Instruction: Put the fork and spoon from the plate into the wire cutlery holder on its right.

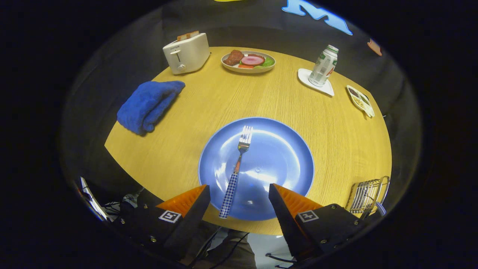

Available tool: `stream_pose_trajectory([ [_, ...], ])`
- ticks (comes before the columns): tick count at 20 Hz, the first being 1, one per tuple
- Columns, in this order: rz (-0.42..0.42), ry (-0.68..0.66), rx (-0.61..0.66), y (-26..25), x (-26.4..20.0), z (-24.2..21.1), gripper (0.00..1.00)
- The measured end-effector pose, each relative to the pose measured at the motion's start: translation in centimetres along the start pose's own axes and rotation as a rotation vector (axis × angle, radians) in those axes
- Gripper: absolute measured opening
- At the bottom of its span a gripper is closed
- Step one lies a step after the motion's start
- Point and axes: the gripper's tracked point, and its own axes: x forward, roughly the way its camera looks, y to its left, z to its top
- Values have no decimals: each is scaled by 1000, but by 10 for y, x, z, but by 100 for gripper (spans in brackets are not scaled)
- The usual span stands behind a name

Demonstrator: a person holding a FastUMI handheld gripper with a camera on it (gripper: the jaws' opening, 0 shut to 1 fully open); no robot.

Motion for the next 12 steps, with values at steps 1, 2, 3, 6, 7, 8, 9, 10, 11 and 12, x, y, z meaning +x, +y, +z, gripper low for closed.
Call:
stream_pose_trajectory([
  [1,4,16,9,2,6,-4,97],
  [2,5,33,16,3,9,-7,97],
  [3,7,46,23,4,13,-10,97],
  [6,16,80,34,6,24,-13,72],
  [7,13,99,30,5,25,-14,66],
  [8,13,119,23,4,27,-16,66],
  [9,16,135,20,4,29,-16,66],
  [10,38,142,11,6,35,-16,66],
  [11,9,140,20,1,25,-10,39],
  [12,9,152,21,1,36,-15,12],
])
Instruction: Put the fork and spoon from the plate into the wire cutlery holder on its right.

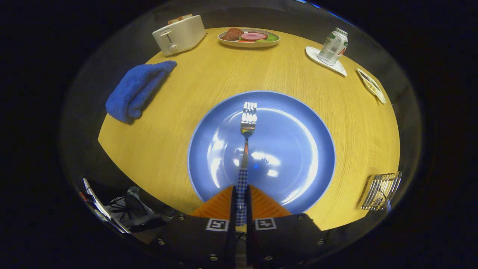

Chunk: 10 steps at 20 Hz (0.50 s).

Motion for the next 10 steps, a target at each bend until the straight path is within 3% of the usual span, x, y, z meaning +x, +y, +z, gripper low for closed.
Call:
stream_pose_trajectory([
  [1,8,30,-7,0,0,-5,19],
  [3,21,67,-29,-1,3,-11,19],
  [5,40,74,-40,-1,1,-12,5],
  [10,47,110,-112,-13,-12,-10,5],
])
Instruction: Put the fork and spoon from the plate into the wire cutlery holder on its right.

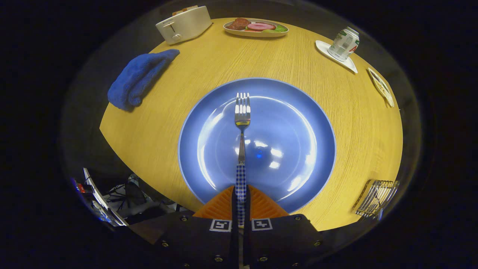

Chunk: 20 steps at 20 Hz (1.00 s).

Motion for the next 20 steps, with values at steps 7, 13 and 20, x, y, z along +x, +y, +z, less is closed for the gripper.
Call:
stream_pose_trajectory([
  [7,-33,11,-92,-37,-64,-16,5],
  [13,-130,81,-97,-108,-119,-58,5],
  [20,-229,94,-16,-170,-170,-103,5],
])
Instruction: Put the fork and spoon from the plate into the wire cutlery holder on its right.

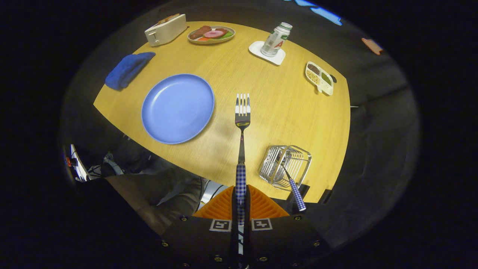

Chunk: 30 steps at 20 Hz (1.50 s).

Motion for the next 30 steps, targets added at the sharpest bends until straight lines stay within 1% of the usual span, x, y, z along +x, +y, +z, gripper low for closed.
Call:
stream_pose_trajectory([
  [3,-3,55,11,-14,-3,-21,5],
  [6,-37,92,15,-32,-9,-36,5],
  [10,-56,204,7,-49,-8,-63,5],
  [14,-92,326,-18,-75,-5,-78,5],
  [18,-76,423,-47,-89,8,-75,5],
  [23,-36,520,-105,-90,24,-67,5],
  [27,-26,584,-135,-97,35,-61,5],
  [30,-13,587,-167,-99,37,-46,5],
])
